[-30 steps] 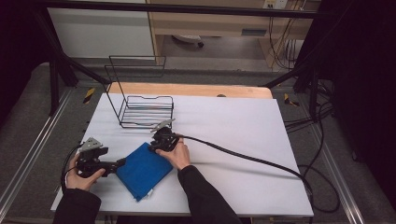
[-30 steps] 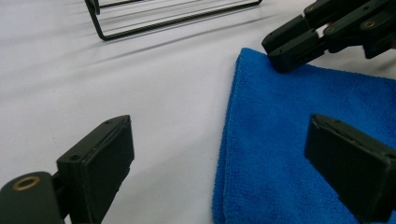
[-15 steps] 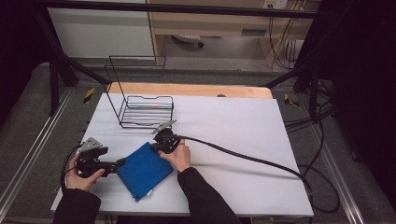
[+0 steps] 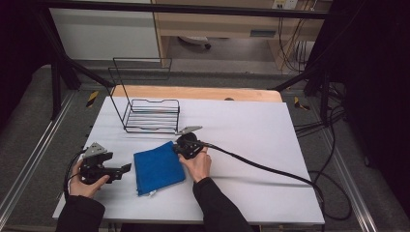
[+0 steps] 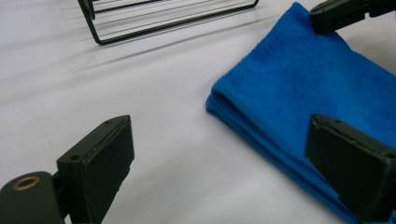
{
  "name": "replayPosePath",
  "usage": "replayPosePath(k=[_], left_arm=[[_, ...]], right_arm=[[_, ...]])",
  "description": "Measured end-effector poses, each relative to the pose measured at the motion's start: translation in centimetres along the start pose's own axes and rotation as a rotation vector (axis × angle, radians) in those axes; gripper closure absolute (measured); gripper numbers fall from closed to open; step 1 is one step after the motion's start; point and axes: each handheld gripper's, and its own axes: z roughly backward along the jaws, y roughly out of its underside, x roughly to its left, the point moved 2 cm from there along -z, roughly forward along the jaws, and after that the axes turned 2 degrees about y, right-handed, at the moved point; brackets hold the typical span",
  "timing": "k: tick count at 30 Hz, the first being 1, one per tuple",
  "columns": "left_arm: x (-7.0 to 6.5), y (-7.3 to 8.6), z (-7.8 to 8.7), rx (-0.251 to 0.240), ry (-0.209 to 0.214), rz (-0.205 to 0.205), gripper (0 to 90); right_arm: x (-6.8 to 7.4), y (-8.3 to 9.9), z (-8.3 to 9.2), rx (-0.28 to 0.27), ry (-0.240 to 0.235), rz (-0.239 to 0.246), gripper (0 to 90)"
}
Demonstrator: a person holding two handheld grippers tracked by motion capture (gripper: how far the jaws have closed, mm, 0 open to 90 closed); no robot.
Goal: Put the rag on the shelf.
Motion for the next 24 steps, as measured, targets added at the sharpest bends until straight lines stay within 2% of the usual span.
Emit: replayPosePath(k=[1, 2, 4, 11, 12, 19, 21, 24], left_arm=[[0.0, 0.0, 0.0, -0.001, 0.001, -0.001, 8.4], [0.0, 0.0, 0.0, -0.001, 0.003, -0.001, 8.4], [0.0, 0.0, 0.0, 0.001, 0.002, -0.002, 8.4], [-0.1, 0.0, -0.2, 0.001, 0.004, -0.004, 8.3], [-0.2, 0.0, -0.2, 0.003, 0.005, -0.004, 8.2], [-0.4, 0.0, -0.5, 0.008, 0.015, -0.004, 8.5], [-0.5, -0.1, -0.6, 0.008, 0.017, 0.001, 9.1], [-0.7, -0.5, -0.8, 0.005, 0.019, 0.000, 11.2]], right_arm=[[-0.2, 0.0, 0.2, 0.002, 0.040, 0.004, 87.6], [-0.3, 0.0, 0.3, 0.002, 0.051, 0.005, 87.6], [-0.4, 0.0, 0.5, 0.006, 0.056, 0.005, 87.5], [-1.3, 1.3, 1.8, 0.034, 0.106, -0.058, 87.4], [-1.5, 1.7, 1.9, 0.037, 0.115, -0.078, 87.4], [-2.0, 2.3, 2.2, 0.022, 0.100, -0.113, 85.0], [-2.3, 2.5, 2.6, -0.028, 0.075, -0.111, 70.7], [-2.8, 2.6, 3.3, -0.076, 0.045, -0.074, 50.8]])
